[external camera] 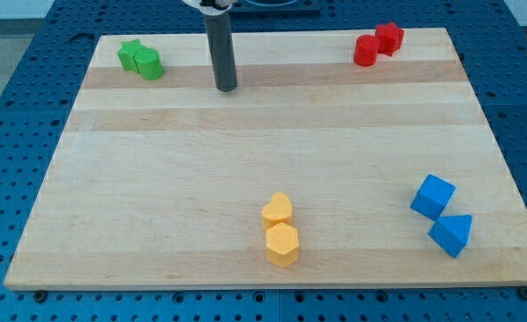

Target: Point your arm to blue triangle

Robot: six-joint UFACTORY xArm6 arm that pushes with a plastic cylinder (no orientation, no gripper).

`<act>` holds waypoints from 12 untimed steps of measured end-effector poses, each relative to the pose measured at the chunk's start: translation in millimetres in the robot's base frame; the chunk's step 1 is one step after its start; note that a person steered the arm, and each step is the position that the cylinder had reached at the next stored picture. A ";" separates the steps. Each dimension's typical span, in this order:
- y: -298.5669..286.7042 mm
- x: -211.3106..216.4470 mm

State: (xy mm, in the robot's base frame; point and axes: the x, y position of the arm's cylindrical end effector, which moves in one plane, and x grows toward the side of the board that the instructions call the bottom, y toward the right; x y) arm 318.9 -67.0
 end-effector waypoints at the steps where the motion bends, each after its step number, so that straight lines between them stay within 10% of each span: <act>1: 20.7 0.0; 8: 321.1 171.5; 12: 294.5 279.0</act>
